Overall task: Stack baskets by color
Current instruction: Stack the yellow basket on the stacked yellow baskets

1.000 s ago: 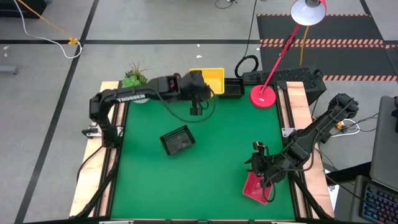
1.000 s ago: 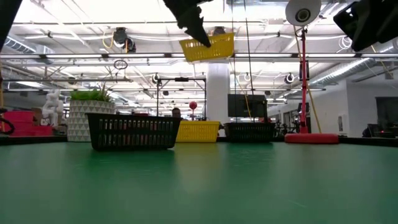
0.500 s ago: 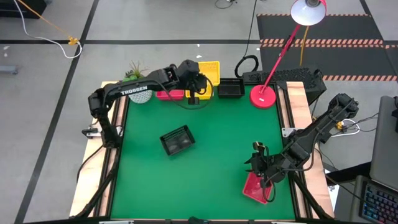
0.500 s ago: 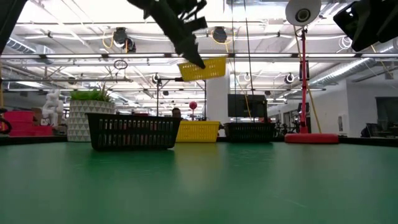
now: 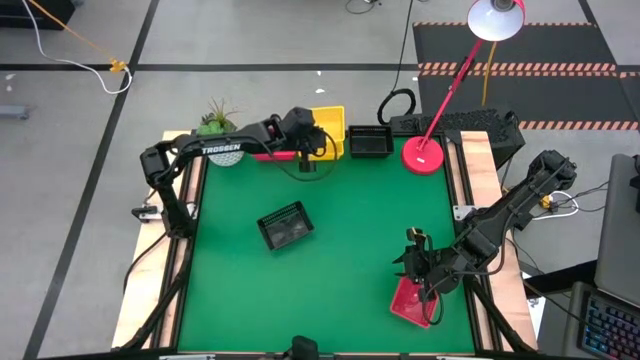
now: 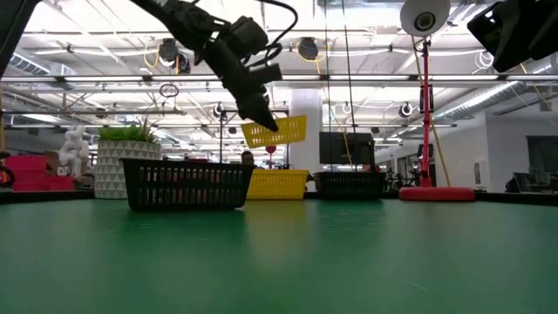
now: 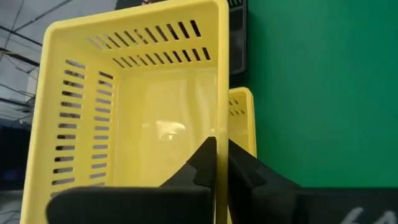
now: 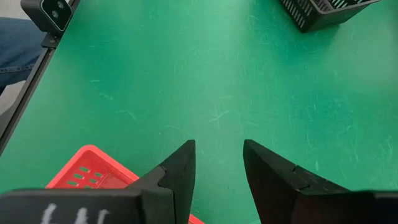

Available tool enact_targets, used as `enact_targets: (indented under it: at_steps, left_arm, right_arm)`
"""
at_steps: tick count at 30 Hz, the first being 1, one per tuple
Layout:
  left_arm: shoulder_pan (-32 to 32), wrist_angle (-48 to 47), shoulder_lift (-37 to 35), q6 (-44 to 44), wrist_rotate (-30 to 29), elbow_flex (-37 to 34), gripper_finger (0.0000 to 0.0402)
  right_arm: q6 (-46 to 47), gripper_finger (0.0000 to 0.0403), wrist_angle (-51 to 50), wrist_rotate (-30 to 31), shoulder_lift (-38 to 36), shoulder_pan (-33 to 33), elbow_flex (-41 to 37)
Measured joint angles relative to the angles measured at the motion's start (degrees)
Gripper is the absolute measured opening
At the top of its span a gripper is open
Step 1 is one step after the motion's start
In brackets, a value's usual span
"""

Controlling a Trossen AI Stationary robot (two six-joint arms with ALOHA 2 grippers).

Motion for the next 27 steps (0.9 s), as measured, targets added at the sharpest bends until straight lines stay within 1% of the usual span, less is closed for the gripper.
enact_targets:
  at_steps: [6,12,17,23,27]
  left_arm:
    - [0.0,5.1,0.0,0.3,3.3,-3.9,0.0006]
    - [0.2,10.2,2.5,-0.1,5.0,-5.1,0.002]
    - [0.2,9.9,4.5,-0.5,3.2,-5.1,0.0006]
    - [0.6,9.8,4.4,-0.5,2.4,-5.1,0.002]
    - [1.2,8.3,4.4,-0.4,2.3,-5.1,0.0007]
  right_arm:
    - [0.0,0.0128,0.0,0.0,0.0,0.0,0.0]
    - [0.0,0.0128,0.2,0.0,0.0,0.0,0.0]
    - [0.2,0.0128,0.5,0.0,0.0,0.0,0.0]
    - [-0.4,0.0128,1.0,0.0,0.0,0.0,0.0]
    - [-0.8,0.0128,1.0,0.0,0.0,0.0,0.0]
